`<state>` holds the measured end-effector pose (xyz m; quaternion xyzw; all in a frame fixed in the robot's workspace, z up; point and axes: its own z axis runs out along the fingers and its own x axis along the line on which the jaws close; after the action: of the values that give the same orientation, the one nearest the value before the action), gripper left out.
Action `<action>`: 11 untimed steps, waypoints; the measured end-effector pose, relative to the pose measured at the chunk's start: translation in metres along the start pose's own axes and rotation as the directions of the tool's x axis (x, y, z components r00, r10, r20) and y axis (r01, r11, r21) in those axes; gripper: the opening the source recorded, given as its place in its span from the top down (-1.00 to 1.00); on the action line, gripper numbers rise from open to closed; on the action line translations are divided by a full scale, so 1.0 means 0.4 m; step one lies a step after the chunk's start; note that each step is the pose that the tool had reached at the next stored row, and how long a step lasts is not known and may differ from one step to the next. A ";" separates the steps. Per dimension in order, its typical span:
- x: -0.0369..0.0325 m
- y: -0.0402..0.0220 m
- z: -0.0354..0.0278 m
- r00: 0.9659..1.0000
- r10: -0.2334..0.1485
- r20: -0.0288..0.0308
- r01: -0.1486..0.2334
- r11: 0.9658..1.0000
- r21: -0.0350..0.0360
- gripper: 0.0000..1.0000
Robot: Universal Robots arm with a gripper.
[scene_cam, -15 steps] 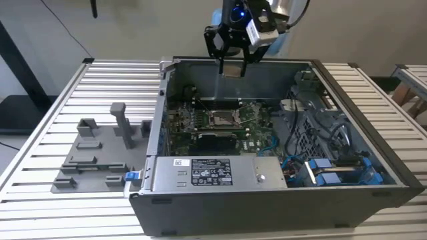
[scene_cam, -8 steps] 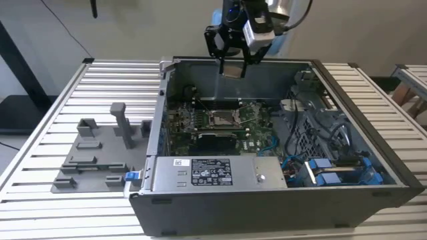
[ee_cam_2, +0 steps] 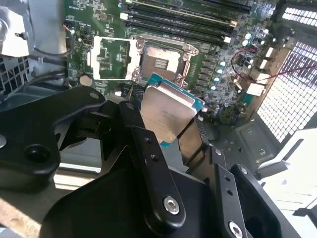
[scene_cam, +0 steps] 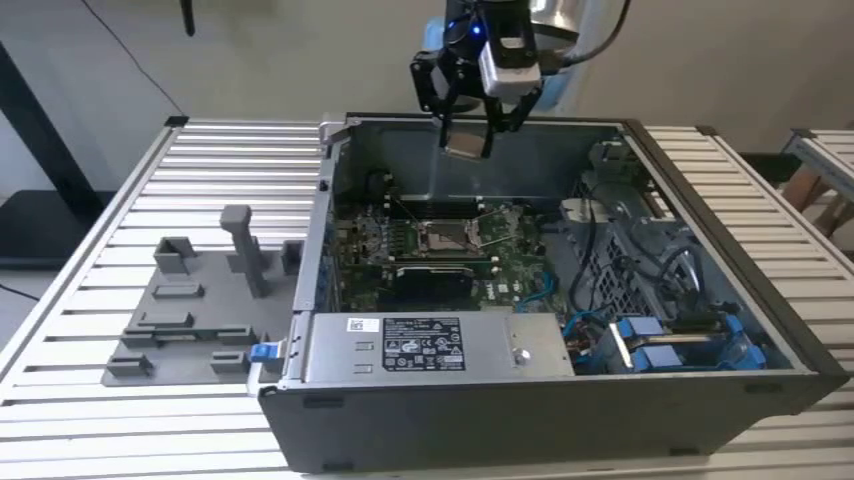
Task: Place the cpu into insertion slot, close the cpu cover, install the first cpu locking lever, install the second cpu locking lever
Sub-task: 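Place the cpu into insertion slot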
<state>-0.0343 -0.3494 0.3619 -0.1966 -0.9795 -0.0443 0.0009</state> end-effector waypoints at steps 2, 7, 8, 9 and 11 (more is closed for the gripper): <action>0.000 0.000 0.001 1.000 0.026 0.002 -0.026 1.000 0.000 -0.09; 0.000 0.000 0.003 0.995 0.097 0.008 -0.096 0.995 -0.002 -0.09; 0.000 0.000 0.004 0.994 0.110 0.010 -0.109 0.994 -0.002 -0.09; 0.000 0.000 0.004 0.992 0.124 0.011 -0.124 0.992 -0.003 -0.09; 0.000 0.000 0.005 0.989 0.150 0.013 -0.150 0.989 -0.003 -0.09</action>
<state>-0.0343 -0.3494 0.3598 -0.2701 -0.9618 -0.0440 -0.0025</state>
